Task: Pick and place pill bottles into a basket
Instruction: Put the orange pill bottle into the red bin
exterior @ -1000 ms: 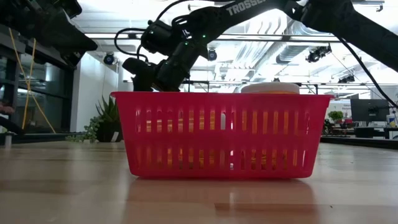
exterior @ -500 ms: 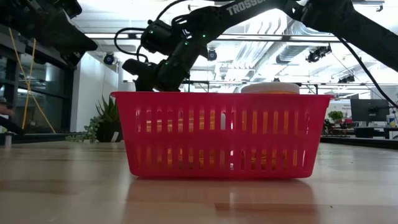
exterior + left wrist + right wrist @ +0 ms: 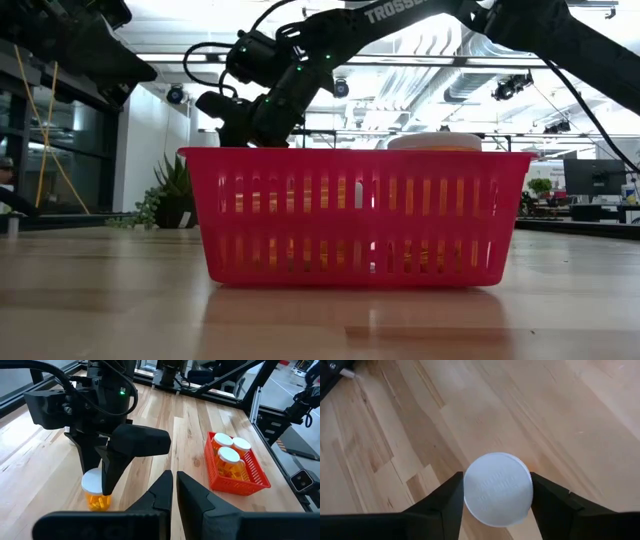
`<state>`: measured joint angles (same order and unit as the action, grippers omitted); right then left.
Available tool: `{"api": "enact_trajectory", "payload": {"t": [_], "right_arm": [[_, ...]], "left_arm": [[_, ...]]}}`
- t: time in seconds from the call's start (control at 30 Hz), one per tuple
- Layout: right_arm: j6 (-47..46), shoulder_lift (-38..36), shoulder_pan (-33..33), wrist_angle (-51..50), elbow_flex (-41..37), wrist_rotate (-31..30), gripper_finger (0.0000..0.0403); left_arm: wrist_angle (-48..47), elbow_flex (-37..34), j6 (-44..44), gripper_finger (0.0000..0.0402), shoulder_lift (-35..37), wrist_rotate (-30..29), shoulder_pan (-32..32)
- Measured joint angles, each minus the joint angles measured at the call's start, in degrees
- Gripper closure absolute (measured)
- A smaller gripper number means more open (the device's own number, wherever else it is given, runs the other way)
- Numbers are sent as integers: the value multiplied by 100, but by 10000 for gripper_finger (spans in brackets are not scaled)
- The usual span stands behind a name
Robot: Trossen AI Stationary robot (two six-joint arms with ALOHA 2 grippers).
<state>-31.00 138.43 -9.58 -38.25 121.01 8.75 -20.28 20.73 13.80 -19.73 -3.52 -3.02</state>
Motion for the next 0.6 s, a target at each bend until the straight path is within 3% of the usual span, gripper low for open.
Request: {"api": "enact_trajectory", "payload": {"t": [0.27,0.6], "right_arm": [[99,0,66,-96,280,59,215],[170,0,381,-1655,1218,-154,239]], "left_arm": [[66,0,0,341,-1,-5,-1],[97,0,-116,341,0,-61,0]]}}
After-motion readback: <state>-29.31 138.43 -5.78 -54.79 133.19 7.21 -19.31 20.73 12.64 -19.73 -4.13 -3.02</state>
